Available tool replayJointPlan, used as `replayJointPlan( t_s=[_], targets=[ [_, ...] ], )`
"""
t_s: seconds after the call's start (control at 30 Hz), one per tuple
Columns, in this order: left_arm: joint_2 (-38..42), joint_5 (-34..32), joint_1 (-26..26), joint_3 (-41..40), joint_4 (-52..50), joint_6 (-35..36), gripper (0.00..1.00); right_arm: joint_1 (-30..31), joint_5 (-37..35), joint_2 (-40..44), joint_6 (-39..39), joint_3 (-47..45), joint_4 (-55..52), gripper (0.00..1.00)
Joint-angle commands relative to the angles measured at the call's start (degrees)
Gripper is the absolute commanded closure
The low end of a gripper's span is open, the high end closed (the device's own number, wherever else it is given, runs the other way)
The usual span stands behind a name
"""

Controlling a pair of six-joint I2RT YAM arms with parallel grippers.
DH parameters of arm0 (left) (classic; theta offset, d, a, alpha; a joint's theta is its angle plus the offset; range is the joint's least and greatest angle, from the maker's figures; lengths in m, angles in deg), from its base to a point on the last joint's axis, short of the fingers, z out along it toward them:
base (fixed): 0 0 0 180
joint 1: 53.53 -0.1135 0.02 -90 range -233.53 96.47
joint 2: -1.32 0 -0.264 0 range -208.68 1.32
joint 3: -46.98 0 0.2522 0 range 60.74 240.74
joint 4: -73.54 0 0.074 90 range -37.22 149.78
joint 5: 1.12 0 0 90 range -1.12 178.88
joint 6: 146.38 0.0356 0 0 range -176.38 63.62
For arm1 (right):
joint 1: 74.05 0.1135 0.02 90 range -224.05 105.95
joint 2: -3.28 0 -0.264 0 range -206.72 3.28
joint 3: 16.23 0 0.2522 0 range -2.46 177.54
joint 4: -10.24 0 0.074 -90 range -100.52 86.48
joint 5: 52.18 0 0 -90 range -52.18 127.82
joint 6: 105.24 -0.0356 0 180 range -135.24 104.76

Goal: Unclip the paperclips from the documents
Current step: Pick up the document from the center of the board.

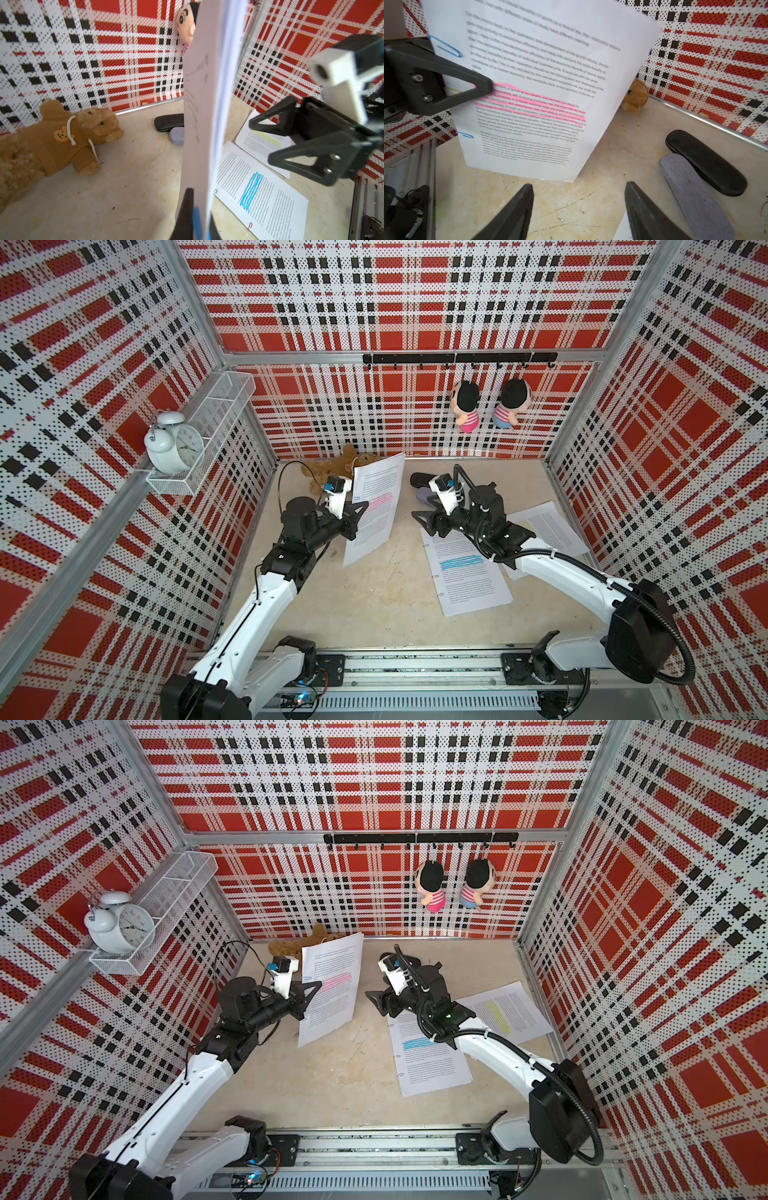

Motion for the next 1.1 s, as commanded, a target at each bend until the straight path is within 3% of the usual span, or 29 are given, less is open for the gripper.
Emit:
replayJointPlan(
  t_s=[0.0,0.13,0.33,0.57,0.83,1.07],
  targets=[
    [2.41,5.28,0.16,2.99,1.46,2.96,1.0,-2.45,11.45,-1.3,2.58,0.98,5.4,0.13],
    [3.15,10.0,0.15,3.27,1.65,3.09,1.0,-4.43,19.45,-4.17,5.0,0.8,10.9,0.01],
    [4.44,14.54,0.14,3.93,1.87,3.1,1.0,-7.71,28.75,-9.66,1.25,2.86,20.01,0.0],
    [4.57,19.29,-1.4,4.19,4.03,1.45,1.0,-8.6,33.82,-13.3,-0.59,8.05,20.25,0.0],
    [5.31,23.04,-6.8,-1.88,22.43,-11.76,1.0,-7.33,34.07,-11.74,-6.17,8.22,22.49,0.16],
    [4.76,22.69,-7.0,-4.78,31.14,-17.37,1.0,-7.19,29.8,-11.3,-26.45,3.39,44.98,0.34]
  ],
)
